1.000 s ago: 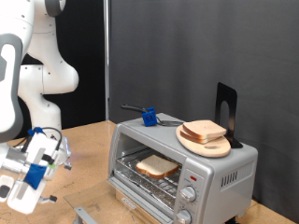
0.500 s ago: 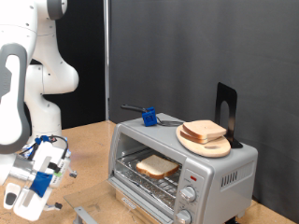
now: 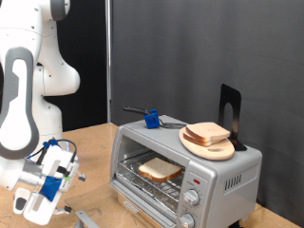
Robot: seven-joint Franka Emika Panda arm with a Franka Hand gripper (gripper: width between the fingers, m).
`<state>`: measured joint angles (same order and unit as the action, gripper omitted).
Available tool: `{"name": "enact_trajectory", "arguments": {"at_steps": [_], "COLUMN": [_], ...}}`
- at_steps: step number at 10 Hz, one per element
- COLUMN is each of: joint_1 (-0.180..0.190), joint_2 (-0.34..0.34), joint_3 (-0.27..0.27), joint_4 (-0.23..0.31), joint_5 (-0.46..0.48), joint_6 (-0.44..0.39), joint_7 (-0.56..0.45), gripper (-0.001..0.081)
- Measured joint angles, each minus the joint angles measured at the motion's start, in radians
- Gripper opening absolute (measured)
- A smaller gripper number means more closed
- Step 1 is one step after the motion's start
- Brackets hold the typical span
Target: Make a piece of toast with the oven
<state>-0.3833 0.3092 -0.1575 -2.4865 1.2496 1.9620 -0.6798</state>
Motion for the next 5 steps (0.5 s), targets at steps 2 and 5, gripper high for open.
{"name": "enact_trajectory", "arguments": {"at_steps": [2,5], "joint_1": [0.000,-0.003], "joint_2": [0.000,-0.032], "joint_3": [0.013,0.012], "joint_4": [-0.007,-0.013], "joint_5": [0.008,-0.015], "joint_6": [0.007,-0.110], "joint_7": [0.002,0.060], "gripper": [0.0808,0.0808]}}
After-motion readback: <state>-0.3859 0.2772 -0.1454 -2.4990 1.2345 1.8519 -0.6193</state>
